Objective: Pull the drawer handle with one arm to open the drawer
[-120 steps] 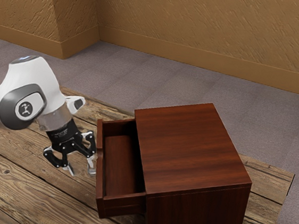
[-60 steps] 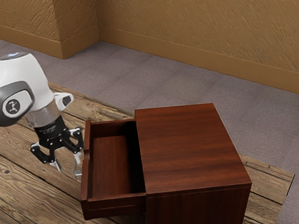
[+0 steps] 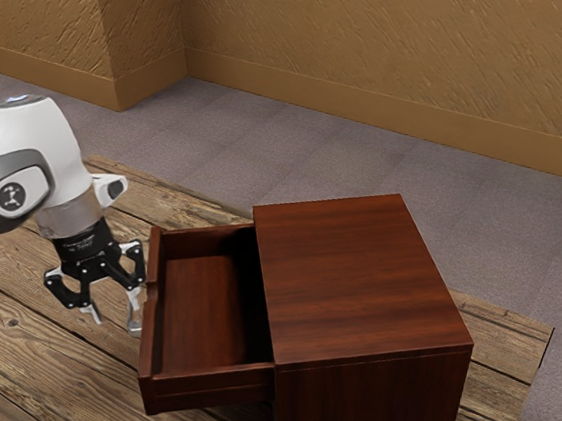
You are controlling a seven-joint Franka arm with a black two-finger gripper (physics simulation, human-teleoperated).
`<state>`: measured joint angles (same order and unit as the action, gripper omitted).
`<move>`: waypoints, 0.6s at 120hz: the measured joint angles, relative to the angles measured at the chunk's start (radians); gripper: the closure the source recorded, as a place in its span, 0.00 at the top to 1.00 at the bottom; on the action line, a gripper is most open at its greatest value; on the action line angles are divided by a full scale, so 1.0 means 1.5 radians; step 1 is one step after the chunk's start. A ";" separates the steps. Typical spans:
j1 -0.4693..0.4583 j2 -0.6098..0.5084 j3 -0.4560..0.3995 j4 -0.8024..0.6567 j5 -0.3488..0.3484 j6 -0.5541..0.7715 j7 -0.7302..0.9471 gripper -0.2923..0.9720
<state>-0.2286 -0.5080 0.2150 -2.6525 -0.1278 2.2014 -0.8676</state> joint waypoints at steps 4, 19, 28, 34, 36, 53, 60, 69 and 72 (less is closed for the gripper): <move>0.000 -0.001 0.000 0.000 0.001 -0.003 -0.001 0.49; -0.001 -0.004 0.001 0.000 0.010 -0.011 -0.005 0.50; -0.003 -0.006 0.001 0.001 0.026 -0.014 -0.006 0.52; -0.004 -0.008 0.001 0.002 0.034 -0.015 -0.007 0.52; -0.004 -0.008 0.001 0.002 0.037 -0.015 -0.008 0.52; -0.006 -0.010 0.001 0.003 0.047 -0.015 -0.010 0.54; -0.007 -0.010 0.001 0.004 0.049 -0.015 -0.011 0.55; -0.008 -0.011 0.001 0.004 0.053 -0.014 -0.011 0.56; -0.008 -0.013 0.001 0.004 0.053 -0.014 -0.011 0.56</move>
<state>-0.2407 -0.5268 0.2163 -2.6466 -0.0477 2.1798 -0.8848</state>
